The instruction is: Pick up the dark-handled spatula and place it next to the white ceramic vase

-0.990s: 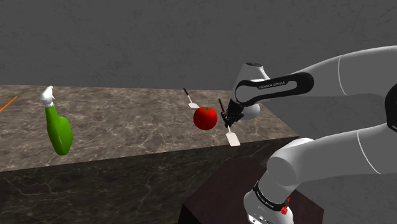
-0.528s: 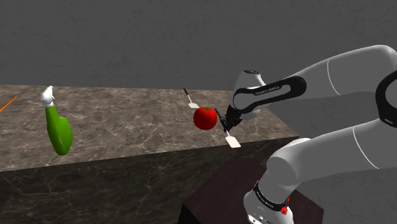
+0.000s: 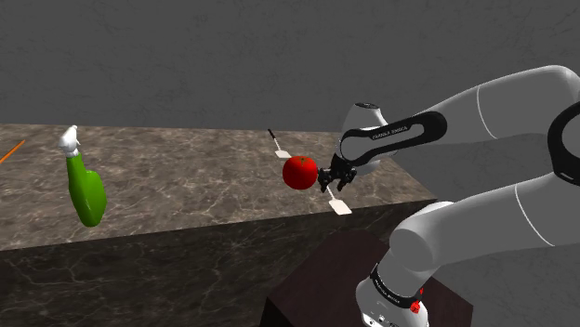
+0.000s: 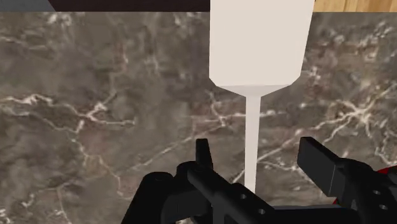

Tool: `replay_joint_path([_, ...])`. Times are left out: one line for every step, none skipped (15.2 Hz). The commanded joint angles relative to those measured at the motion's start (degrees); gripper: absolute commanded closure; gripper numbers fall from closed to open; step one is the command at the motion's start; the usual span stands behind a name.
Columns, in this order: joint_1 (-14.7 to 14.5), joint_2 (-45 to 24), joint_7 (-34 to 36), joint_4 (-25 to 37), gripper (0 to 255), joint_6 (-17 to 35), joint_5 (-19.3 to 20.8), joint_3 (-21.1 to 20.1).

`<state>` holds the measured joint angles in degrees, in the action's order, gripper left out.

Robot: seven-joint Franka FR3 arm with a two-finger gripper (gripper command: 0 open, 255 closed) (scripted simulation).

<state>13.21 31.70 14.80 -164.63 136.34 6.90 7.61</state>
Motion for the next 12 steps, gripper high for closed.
replay_joint_path([0.0,0.0,0.0,0.0,0,0.0,0.0,0.0])
replay_joint_path([0.0,0.0,0.0,0.0,0,0.0,0.0,0.0])
replay_joint_path([0.0,0.0,0.0,0.0,0,0.0,0.0,0.0])
replay_joint_path([0.0,0.0,0.0,0.0,0,0.0,0.0,0.0])
replay_joint_path([0.0,1.9,0.0,0.9,0,-2.8,-0.2,-0.2])
replay_joint_path([-0.1,3.6,0.0,1.9,0,-5.4,-0.3,-0.4])
replay_joint_path([-0.1,5.1,-0.1,2.9,0,-8.1,-0.5,-0.6])
replay_joint_path([-0.2,6.2,-0.1,3.9,0,-10.1,-0.6,-0.7])
replay_joint_path([-0.2,6.2,-0.1,3.9,0,-10.1,-0.6,-0.7])
replay_joint_path([-0.2,6.2,-0.1,3.9,0,-10.1,-0.6,-0.7])
replay_joint_path([-0.2,6.2,-0.1,3.9,0,-10.1,-0.6,-0.7])
replay_joint_path([-0.2,6.2,-0.1,3.9,0,-10.1,-0.6,-0.7])
